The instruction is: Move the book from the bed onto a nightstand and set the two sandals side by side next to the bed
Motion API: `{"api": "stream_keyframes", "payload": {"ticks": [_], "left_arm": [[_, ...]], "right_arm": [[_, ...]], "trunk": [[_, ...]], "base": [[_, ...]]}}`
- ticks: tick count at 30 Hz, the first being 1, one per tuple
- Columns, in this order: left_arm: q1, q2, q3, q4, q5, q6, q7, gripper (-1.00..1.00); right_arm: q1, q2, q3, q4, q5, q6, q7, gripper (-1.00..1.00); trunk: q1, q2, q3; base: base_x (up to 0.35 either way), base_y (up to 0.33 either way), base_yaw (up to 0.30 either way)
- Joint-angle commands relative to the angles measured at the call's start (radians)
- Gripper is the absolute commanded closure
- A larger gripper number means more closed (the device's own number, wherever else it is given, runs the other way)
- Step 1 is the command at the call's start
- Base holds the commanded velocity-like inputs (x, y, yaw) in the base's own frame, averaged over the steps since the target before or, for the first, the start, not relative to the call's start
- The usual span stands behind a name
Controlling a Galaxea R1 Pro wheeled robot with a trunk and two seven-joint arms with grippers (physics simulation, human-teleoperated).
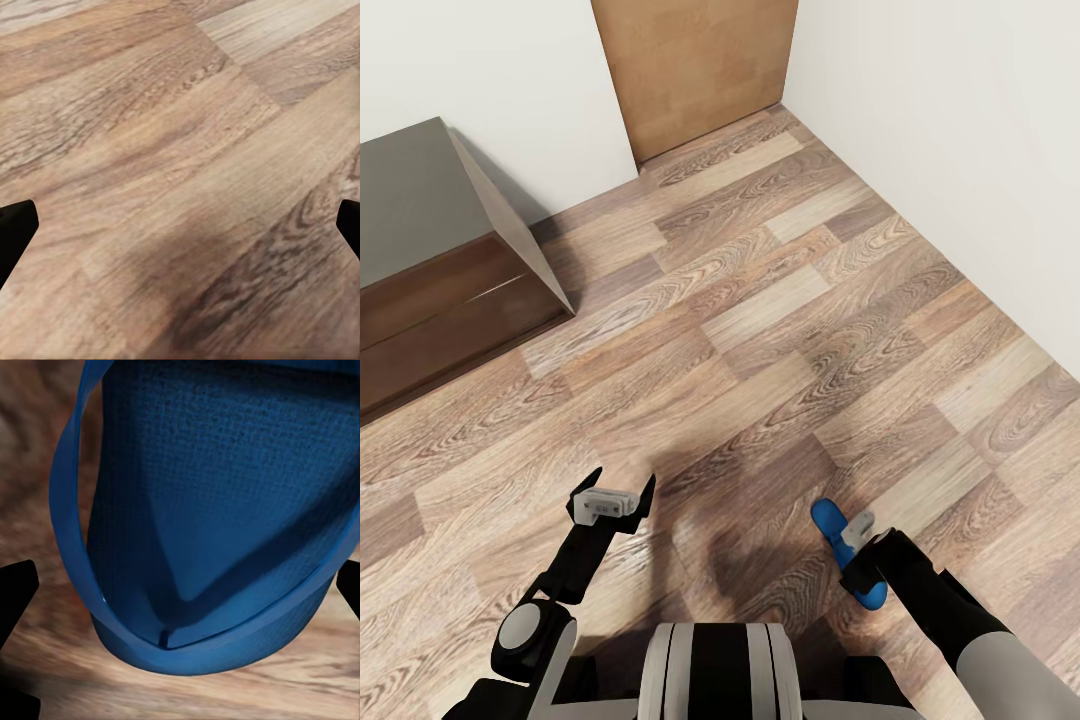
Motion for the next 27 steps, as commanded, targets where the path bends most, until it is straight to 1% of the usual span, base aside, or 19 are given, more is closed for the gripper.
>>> {"api": "stream_keyframes", "payload": {"ticks": [1, 10, 11, 27], "left_arm": [[0.0, 0.0, 0.001, -0.001, 0.002, 0.003, -0.004, -1.0], [0.0, 0.0, 0.001, -0.001, 0.002, 0.003, -0.004, -1.0], [0.0, 0.0, 0.001, -0.001, 0.002, 0.002, -0.004, -1.0], [0.0, 0.0, 0.001, 0.0, 0.003, 0.002, -0.004, -1.0]], "right_arm": [[0.0, -0.001, 0.003, -0.002, 0.01, 0.002, 0.008, -1.0], [0.0, -0.001, 0.003, -0.002, 0.01, 0.003, 0.008, -1.0], [0.0, -0.001, 0.003, -0.002, 0.01, 0.003, 0.008, 1.0], [0.0, -0.001, 0.003, 0.0, 0.01, 0.003, 0.008, 1.0]], "trunk": [[0.0, 0.0, -0.001], [0.0, 0.0, -0.001], [0.0, 0.0, -0.001], [0.0, 0.0, -0.001]], "base": [[0.0, 0.0, 0.0], [0.0, 0.0, 0.0], [0.0, 0.0, 0.0], [0.0, 0.0, 0.0]]}}
